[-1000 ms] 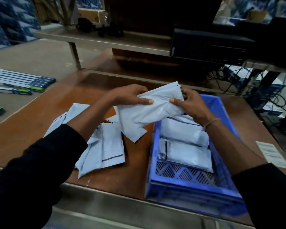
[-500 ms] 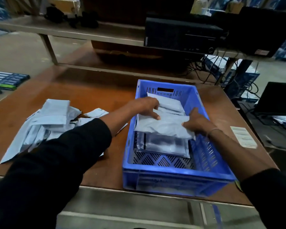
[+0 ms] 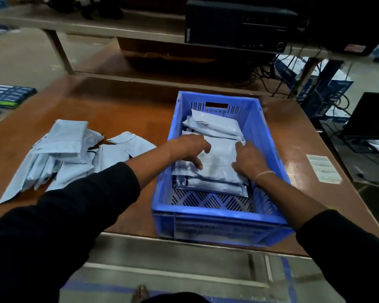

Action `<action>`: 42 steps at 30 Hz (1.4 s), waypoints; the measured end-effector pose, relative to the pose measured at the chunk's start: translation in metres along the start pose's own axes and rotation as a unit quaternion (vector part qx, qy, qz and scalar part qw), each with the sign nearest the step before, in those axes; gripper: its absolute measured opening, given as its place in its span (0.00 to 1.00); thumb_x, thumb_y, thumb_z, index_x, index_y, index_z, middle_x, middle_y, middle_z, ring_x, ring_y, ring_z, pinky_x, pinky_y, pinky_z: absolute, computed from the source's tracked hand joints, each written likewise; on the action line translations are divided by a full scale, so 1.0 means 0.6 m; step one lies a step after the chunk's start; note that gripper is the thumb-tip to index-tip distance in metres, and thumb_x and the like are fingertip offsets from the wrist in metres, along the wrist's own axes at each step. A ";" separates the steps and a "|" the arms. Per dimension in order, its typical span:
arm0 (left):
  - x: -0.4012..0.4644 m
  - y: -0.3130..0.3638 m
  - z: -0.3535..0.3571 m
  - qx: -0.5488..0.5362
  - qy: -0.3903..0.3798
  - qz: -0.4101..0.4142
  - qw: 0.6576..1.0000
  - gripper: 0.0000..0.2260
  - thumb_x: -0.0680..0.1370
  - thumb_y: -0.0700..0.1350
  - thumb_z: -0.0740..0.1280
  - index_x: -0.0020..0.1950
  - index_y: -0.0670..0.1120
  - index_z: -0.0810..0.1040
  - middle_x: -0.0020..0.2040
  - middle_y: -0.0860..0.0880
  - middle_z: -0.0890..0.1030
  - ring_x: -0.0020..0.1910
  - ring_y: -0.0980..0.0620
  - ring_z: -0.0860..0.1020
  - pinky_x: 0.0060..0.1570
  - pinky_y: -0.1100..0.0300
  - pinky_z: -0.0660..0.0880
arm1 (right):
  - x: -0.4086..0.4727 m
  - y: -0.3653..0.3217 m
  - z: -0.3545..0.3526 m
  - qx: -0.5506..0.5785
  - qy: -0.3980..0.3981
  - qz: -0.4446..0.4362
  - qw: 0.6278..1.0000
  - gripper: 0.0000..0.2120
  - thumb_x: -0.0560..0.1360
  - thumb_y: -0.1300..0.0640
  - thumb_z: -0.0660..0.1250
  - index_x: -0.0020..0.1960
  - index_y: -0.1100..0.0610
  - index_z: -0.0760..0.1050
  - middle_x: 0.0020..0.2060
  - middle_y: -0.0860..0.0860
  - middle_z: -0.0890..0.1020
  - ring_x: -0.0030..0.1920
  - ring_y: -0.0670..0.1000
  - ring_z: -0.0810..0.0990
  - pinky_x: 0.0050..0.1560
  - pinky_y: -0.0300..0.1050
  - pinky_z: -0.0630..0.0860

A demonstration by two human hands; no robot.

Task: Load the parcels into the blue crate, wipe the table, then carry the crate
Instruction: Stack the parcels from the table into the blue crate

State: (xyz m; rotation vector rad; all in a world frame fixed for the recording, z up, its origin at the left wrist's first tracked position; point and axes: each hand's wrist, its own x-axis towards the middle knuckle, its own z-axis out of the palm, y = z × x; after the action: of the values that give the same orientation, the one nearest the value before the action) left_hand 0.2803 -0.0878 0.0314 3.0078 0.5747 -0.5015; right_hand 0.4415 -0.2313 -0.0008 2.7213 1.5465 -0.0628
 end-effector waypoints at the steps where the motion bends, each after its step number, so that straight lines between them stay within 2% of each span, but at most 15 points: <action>1: -0.001 0.004 0.003 0.008 -0.009 0.003 1.000 0.33 0.72 0.57 0.77 0.72 0.49 0.71 0.65 0.43 0.73 0.61 0.41 0.76 0.58 0.46 0.76 | 0.002 0.002 0.001 -0.002 0.015 -0.034 0.999 0.22 0.75 0.56 0.68 0.67 0.58 0.68 0.65 0.62 0.69 0.58 0.66 0.75 0.54 0.54 0.75; 4: -0.002 0.018 0.012 0.012 -0.035 -0.010 0.999 0.32 0.72 0.54 0.78 0.72 0.48 0.71 0.66 0.42 0.72 0.60 0.40 0.76 0.56 0.48 0.76 | 0.006 0.000 0.003 -0.004 -0.040 -0.108 0.993 0.17 0.74 0.56 0.69 0.62 0.53 0.73 0.60 0.57 0.70 0.56 0.63 0.74 0.53 0.52 0.76; 10: -0.007 0.034 0.012 -0.017 -0.039 -0.025 0.999 0.32 0.73 0.50 0.78 0.73 0.46 0.71 0.67 0.41 0.72 0.61 0.40 0.76 0.57 0.49 0.76 | 0.000 -0.002 -0.002 0.023 -0.073 -0.101 0.992 0.17 0.75 0.56 0.69 0.63 0.50 0.75 0.61 0.57 0.69 0.59 0.62 0.74 0.57 0.53 0.76; 13: -0.023 0.036 0.003 -0.040 0.002 -0.017 0.999 0.31 0.74 0.49 0.78 0.74 0.47 0.70 0.67 0.43 0.72 0.63 0.41 0.76 0.58 0.50 0.76 | -0.002 -0.004 -0.018 0.043 -0.060 -0.098 0.992 0.18 0.74 0.56 0.70 0.63 0.50 0.75 0.61 0.56 0.70 0.59 0.61 0.75 0.58 0.53 0.76; 16: -0.053 0.032 -0.010 -0.099 0.088 0.005 0.991 0.28 0.75 0.49 0.77 0.72 0.47 0.73 0.66 0.45 0.76 0.62 0.45 0.77 0.58 0.52 0.75 | -0.001 -0.014 -0.046 0.093 -0.018 -0.108 0.990 0.18 0.73 0.55 0.73 0.62 0.51 0.77 0.58 0.57 0.76 0.57 0.58 0.78 0.59 0.49 0.75; 18: -0.082 0.020 -0.018 -0.181 0.165 0.012 0.969 0.24 0.75 0.48 0.77 0.69 0.46 0.76 0.63 0.47 0.79 0.58 0.49 0.79 0.56 0.53 0.78 | -0.001 -0.033 -0.074 0.163 0.009 -0.107 0.981 0.15 0.72 0.56 0.74 0.59 0.53 0.80 0.51 0.56 0.82 0.51 0.55 0.79 0.54 0.44 0.74; 22: -0.144 -0.035 -0.017 -0.337 0.337 -0.008 0.879 0.08 0.77 0.44 0.73 0.55 0.47 0.82 0.49 0.51 0.85 0.46 0.54 0.82 0.47 0.62 0.77 | -0.002 -0.109 -0.131 0.350 0.037 -0.094 0.931 0.07 0.73 0.58 0.73 0.51 0.53 0.82 0.40 0.56 0.85 0.37 0.57 0.82 0.40 0.53 0.82; 24: -0.172 -0.070 -0.012 -0.393 0.371 -0.039 0.840 0.03 0.78 0.43 0.72 0.51 0.47 0.83 0.43 0.53 0.84 0.41 0.56 0.82 0.42 0.64 0.76 | 0.001 -0.150 -0.154 0.400 0.054 -0.098 0.910 0.05 0.74 0.58 0.72 0.50 0.56 0.82 0.39 0.58 0.84 0.35 0.57 0.82 0.34 0.52 0.79; 27: -0.231 -0.150 0.012 -0.454 0.382 -0.099 0.799 0.02 0.79 0.41 0.72 0.49 0.43 0.82 0.37 0.52 0.83 0.36 0.56 0.82 0.34 0.65 0.75 | 0.015 -0.250 -0.176 0.439 0.042 -0.117 0.890 0.04 0.73 0.60 0.72 0.48 0.58 0.82 0.36 0.56 0.83 0.31 0.51 0.81 0.30 0.42 0.75; 29: -0.271 -0.207 0.039 -0.469 0.371 -0.157 0.786 0.05 0.80 0.42 0.70 0.51 0.41 0.82 0.38 0.49 0.83 0.38 0.55 0.82 0.34 0.65 0.77 | 0.023 -0.321 -0.176 0.437 0.009 -0.129 0.890 0.05 0.73 0.59 0.73 0.48 0.59 0.81 0.36 0.55 0.83 0.31 0.49 0.81 0.28 0.40 0.74; 32: -0.319 -0.290 0.083 -0.505 0.349 -0.229 0.755 0.03 0.80 0.42 0.70 0.49 0.44 0.82 0.41 0.44 0.85 0.41 0.51 0.84 0.44 0.50 0.85 | 0.029 -0.422 -0.156 0.400 -0.097 -0.133 0.901 0.07 0.75 0.60 0.71 0.49 0.63 0.79 0.39 0.61 0.83 0.31 0.51 0.80 0.30 0.40 0.75; 34: -0.346 -0.336 0.103 -0.517 0.353 -0.254 0.737 0.02 0.78 0.41 0.71 0.45 0.45 0.81 0.42 0.43 0.85 0.41 0.47 0.85 0.48 0.44 0.85 | 0.024 -0.485 -0.139 0.377 -0.197 -0.123 0.897 0.06 0.77 0.60 0.69 0.50 0.62 0.76 0.40 0.62 0.80 0.32 0.52 0.77 0.30 0.39 0.73; 37: -0.381 -0.382 0.116 -0.530 0.357 -0.262 0.724 0.01 0.78 0.38 0.71 0.49 0.41 0.82 0.43 0.40 0.86 0.42 0.43 0.86 0.47 0.48 0.85 | 0.021 -0.569 -0.107 0.382 -0.263 -0.091 0.881 0.05 0.79 0.59 0.67 0.51 0.61 0.74 0.40 0.60 0.76 0.32 0.52 0.72 0.31 0.39 0.70; 40: -0.412 -0.422 0.122 -0.542 0.377 -0.258 0.705 0.05 0.79 0.35 0.69 0.53 0.34 0.80 0.45 0.38 0.84 0.39 0.47 0.84 0.39 0.57 0.83 | 0.034 -0.638 -0.075 0.469 -0.245 -0.053 0.847 0.07 0.79 0.59 0.67 0.43 0.59 0.73 0.35 0.57 0.71 0.31 0.50 0.66 0.32 0.41 0.64; 42: -0.432 -0.454 0.133 -0.533 0.396 -0.271 0.697 0.02 0.78 0.34 0.69 0.50 0.36 0.80 0.42 0.41 0.83 0.37 0.50 0.82 0.36 0.59 0.80 | 0.051 -0.681 -0.058 0.526 -0.222 -0.020 0.820 0.11 0.77 0.61 0.68 0.36 0.59 0.73 0.33 0.56 0.72 0.30 0.50 0.65 0.31 0.42 0.63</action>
State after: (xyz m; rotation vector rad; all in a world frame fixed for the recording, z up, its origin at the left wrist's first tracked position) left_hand -0.0713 0.0669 0.0450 1.7062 1.2213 0.9175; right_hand 0.1071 0.0052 0.0372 2.8718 1.6836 -1.9220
